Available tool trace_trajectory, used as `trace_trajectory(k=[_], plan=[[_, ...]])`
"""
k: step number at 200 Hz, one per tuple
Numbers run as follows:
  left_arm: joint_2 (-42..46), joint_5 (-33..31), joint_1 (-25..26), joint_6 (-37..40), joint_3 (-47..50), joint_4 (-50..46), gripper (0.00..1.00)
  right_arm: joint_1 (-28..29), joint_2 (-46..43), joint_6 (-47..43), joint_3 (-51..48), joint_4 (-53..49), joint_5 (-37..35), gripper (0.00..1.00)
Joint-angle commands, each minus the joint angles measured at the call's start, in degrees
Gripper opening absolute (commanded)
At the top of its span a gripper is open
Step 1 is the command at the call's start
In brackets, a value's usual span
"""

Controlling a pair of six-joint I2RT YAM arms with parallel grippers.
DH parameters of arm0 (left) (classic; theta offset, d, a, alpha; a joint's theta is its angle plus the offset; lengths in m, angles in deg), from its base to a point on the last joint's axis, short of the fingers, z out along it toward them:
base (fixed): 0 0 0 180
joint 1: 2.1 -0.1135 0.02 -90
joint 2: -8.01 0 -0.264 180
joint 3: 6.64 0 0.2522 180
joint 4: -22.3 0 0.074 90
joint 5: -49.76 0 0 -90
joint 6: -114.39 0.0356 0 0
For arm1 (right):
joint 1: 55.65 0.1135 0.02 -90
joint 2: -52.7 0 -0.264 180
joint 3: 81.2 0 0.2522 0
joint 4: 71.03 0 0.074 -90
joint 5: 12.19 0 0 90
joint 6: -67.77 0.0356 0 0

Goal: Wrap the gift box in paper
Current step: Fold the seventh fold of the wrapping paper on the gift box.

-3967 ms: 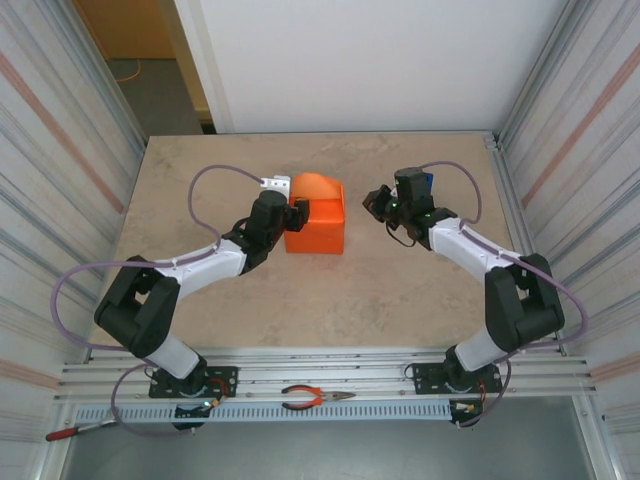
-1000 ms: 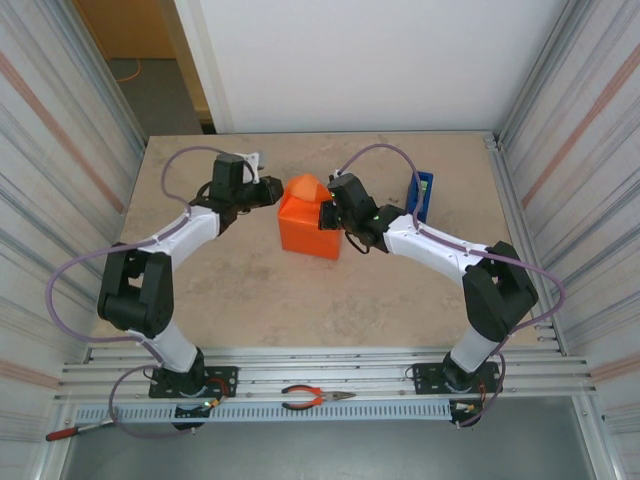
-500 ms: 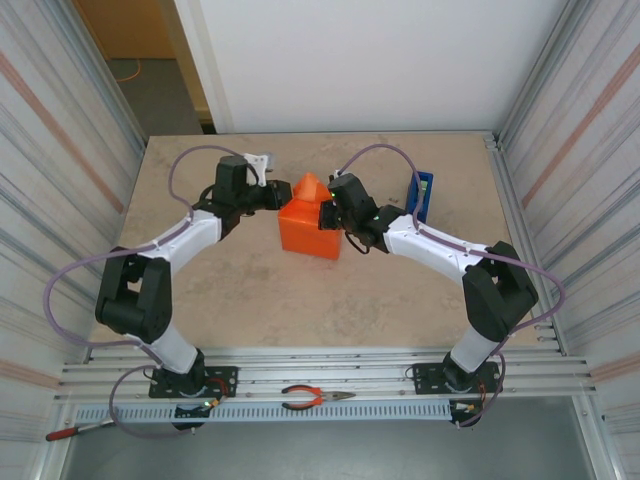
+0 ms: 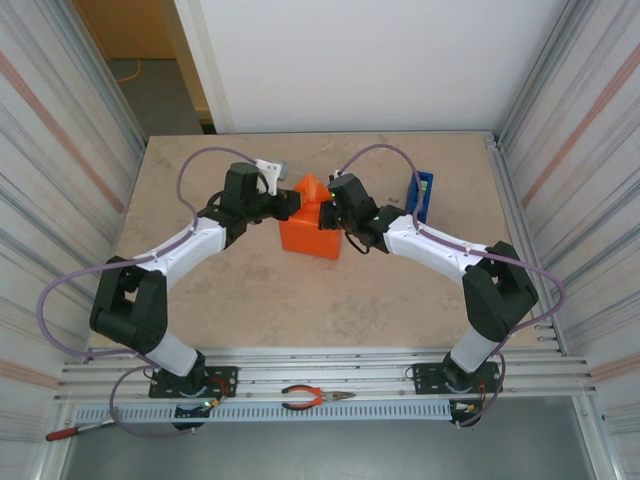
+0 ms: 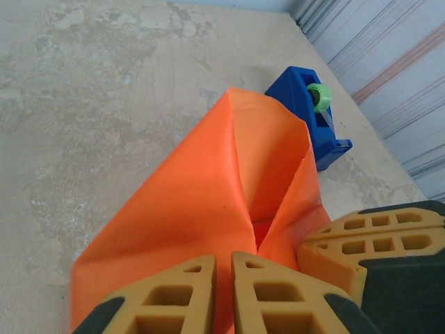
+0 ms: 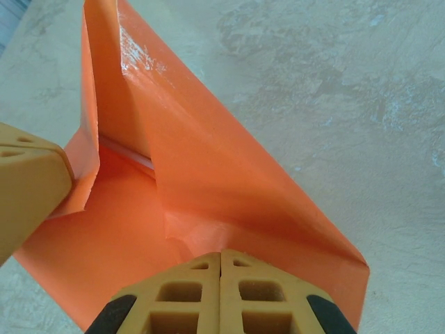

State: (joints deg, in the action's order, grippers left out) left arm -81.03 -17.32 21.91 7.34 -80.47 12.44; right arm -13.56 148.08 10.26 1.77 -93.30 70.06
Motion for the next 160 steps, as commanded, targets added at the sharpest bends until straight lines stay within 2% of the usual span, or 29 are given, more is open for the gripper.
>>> trace_trajectory(k=[1,56,120,160], plan=[[0.8,-0.7,0.9,1.5,0.5,-1.1,0.15,1.5,3.3,0.9,-3.5,-7.7,4.3,0.00],[0.4,-3.9,4.1,1.4,1.0,-4.2,0.15,0.2,1.3,2.6,-2.3,-6.3,7.9,0.00],[-0.9,-5.7,4.5,0.8,1.6,-5.1,0.18,-4.7,-1.3,5.4,-0.6,-2.4,16.7,0.00],[-1.1,-4.5,4.5,-0.2,2.0,-3.6,0.31,-5.0,-0.8,6.7,-2.9,-1.1,18.5,0.00]])
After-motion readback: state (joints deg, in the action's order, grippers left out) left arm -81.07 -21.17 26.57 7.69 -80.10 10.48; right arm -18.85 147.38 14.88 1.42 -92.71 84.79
